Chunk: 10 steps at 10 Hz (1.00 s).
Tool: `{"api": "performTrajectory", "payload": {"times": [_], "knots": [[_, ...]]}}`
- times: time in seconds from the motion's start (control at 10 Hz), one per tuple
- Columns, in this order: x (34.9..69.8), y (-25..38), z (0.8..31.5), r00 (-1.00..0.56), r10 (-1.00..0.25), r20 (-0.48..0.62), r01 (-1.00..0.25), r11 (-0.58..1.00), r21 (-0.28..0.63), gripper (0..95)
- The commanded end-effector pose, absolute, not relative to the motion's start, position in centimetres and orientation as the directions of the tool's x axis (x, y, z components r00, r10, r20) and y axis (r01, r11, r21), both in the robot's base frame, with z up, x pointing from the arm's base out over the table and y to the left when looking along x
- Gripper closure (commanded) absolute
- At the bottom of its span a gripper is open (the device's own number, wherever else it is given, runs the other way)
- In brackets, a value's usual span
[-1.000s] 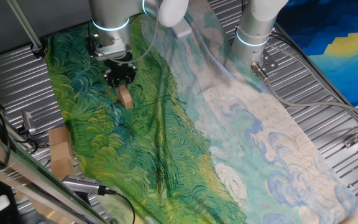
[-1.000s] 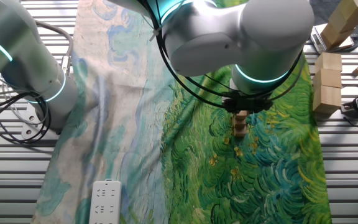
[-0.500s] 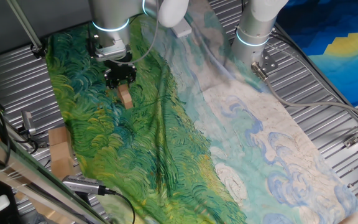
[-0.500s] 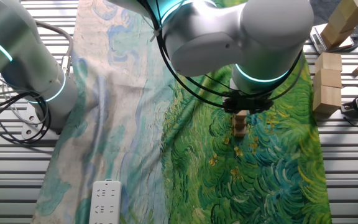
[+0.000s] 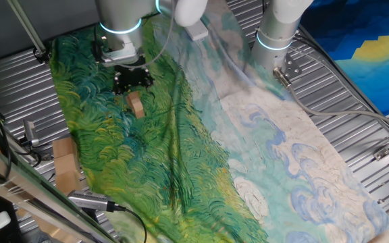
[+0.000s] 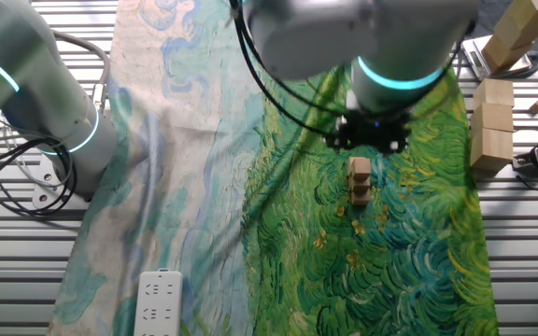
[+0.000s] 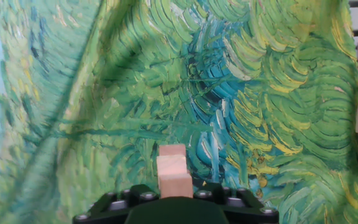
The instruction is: Stack the blocks into a pyramid shape
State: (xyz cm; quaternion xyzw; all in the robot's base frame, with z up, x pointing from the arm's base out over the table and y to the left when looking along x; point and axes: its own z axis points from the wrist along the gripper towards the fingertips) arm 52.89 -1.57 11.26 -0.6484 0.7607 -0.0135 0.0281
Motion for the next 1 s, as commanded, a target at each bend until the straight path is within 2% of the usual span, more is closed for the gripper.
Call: {"api": "performTrajectory", "payload": {"times": [0.1,0.4,1.0], "knots": [[54.8,0.6,11.1,-0.190,-0.982,-0.011,-0.980,0.190,-0.067,95.0],[57.0,2.5,11.8,-0.186,-0.981,0.050,-0.980,0.182,-0.077,95.0],[56.7,9.9,8.1,-0.348,-0.935,0.073,-0.935,0.340,-0.102,95.0]]}}
